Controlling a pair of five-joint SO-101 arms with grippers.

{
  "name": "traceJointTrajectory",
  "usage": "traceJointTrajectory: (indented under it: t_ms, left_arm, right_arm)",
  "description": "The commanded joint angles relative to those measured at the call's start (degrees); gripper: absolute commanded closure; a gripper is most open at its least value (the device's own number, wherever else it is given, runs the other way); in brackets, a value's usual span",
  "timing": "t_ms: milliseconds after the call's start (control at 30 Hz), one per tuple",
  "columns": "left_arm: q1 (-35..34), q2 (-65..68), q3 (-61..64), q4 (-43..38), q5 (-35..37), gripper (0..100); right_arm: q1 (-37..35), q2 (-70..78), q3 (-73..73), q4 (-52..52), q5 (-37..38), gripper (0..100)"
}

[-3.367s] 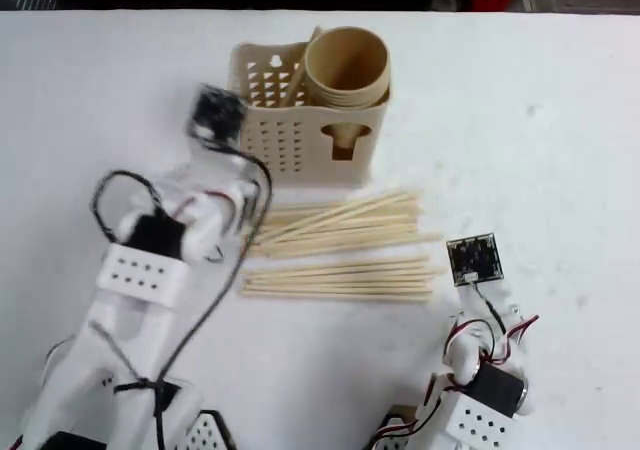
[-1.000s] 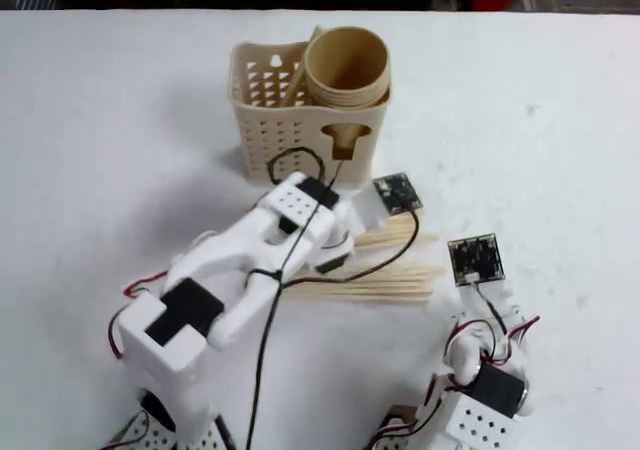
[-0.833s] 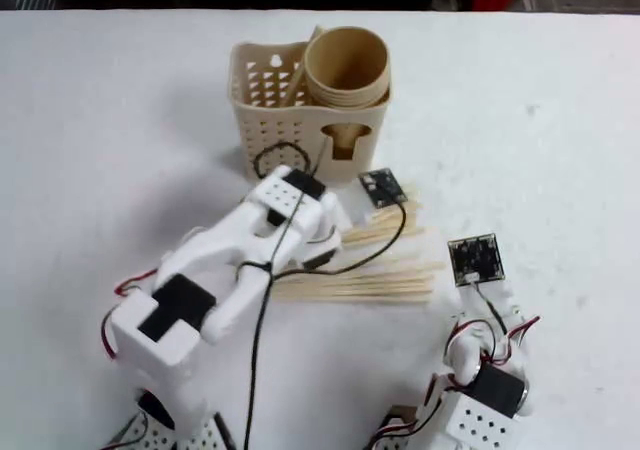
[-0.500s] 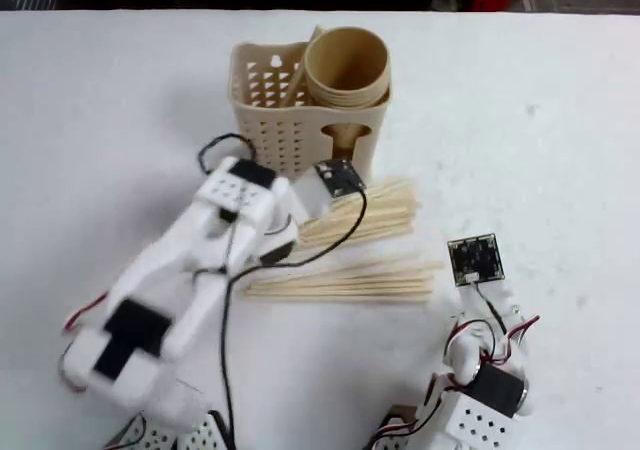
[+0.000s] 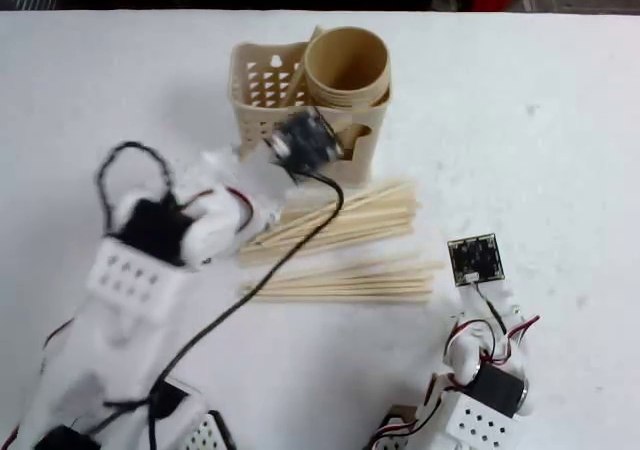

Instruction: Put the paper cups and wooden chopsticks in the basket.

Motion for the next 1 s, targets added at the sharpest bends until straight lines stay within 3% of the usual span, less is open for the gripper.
traceJointTrajectory:
  t_ms: [0, 267, 467, 800, 967]
  left_arm:
    - [-0.48, -1.98, -10.73, -4.31, 6.77, 98]
    - [-0.84, 8.92, -13.27, -33.58, 21.45, 98]
    - [-0.92, 18.15, -13.19, -49.14, 23.12, 98]
    - [-6.11, 23.08, -13.45, -51.43, 23.21, 97]
    - [-7.52, 23.08, -13.19, -50.81, 23.21, 91]
  right_arm:
    - [0.22, -0.48, 0.44, -0.66, 0.0, 98.1]
    - [0.22, -0.48, 0.44, -0.66, 0.0, 98.1]
    - [0.22, -0.48, 0.44, -0.66, 0.0, 98.1]
    - [0.22, -0.48, 0.44, -0.66, 0.0, 98.1]
    - [0.22, -0.48, 0.44, -0.66, 0.0, 98.1]
